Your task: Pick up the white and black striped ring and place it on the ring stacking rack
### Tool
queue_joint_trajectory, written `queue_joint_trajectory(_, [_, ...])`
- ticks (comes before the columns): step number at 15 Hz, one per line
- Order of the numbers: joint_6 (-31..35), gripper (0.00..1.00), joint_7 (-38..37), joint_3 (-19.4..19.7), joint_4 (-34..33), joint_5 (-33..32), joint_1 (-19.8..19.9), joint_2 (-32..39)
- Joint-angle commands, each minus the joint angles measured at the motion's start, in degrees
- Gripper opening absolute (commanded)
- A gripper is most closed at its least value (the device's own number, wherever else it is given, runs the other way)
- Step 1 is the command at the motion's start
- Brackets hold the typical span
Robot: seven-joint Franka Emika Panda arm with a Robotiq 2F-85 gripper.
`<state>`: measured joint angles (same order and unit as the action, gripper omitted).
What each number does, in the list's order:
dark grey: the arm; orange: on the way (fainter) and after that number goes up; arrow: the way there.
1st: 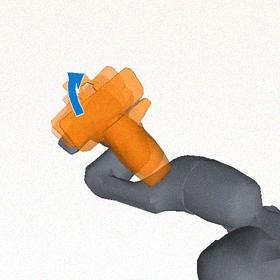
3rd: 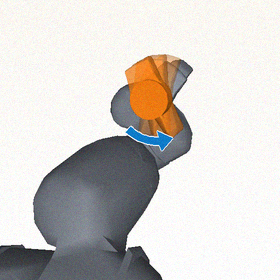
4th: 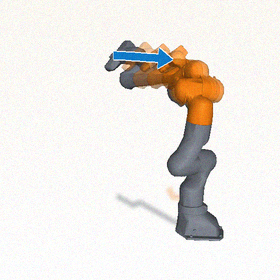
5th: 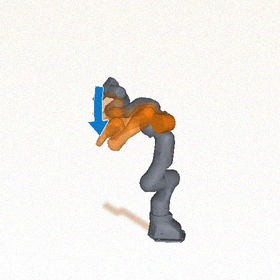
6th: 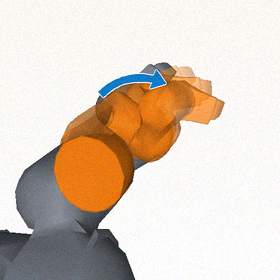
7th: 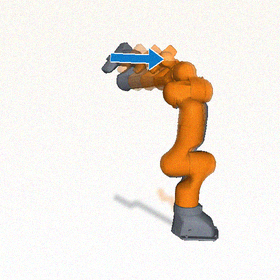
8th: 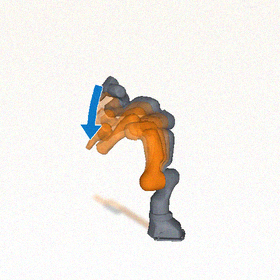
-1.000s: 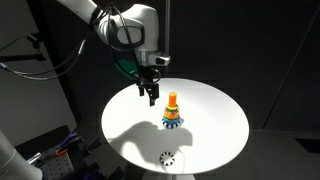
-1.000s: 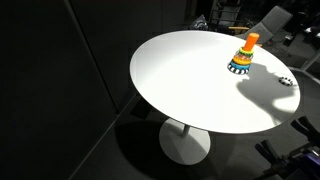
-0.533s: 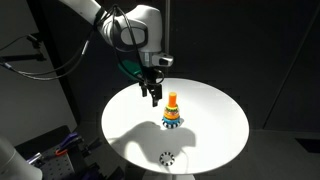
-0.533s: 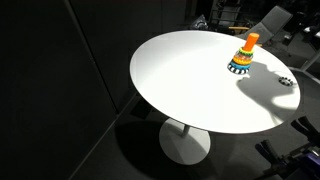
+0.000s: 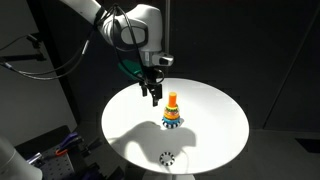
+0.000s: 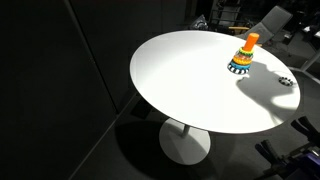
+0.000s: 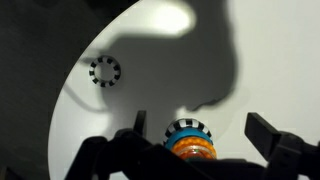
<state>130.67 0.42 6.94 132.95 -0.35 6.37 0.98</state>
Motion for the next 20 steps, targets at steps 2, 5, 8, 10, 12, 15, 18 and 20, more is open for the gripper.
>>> queue_joint_trajectory(2, [0.86, 1.0, 0.16, 0.61, -0.73, -0.14, 0.82, 1.36])
queue_joint_trajectory(5, [2.36, 1.0, 0.67, 1.48, -0.86, -0.07, 1.67, 2.12])
queue_joint_trajectory(8, [3.87, 1.0, 0.62, 2.52, -1.69, -0.13, 2.72, 4.0])
queue_joint_trajectory(10, [4.62, 1.0, 0.87, 3.21, -2.19, -0.02, 3.47, 5.31])
queue_joint_trajectory(12, [6.58, 1.0, 0.9, 3.74, -2.41, -0.09, 4.13, 7.16])
queue_joint_trajectory(15, [9.27, 1.0, 1.08, 4.26, -2.99, 0.29, 5.0, 10.55])
queue_joint_trajectory(18, [11.65, 1.0, 0.46, 4.77, -3.46, -0.13, 5.54, 14.29])
queue_joint_trajectory(20, [13.59, 1.0, 0.21, 5.0, -3.5, -0.12, 5.8, 16.43])
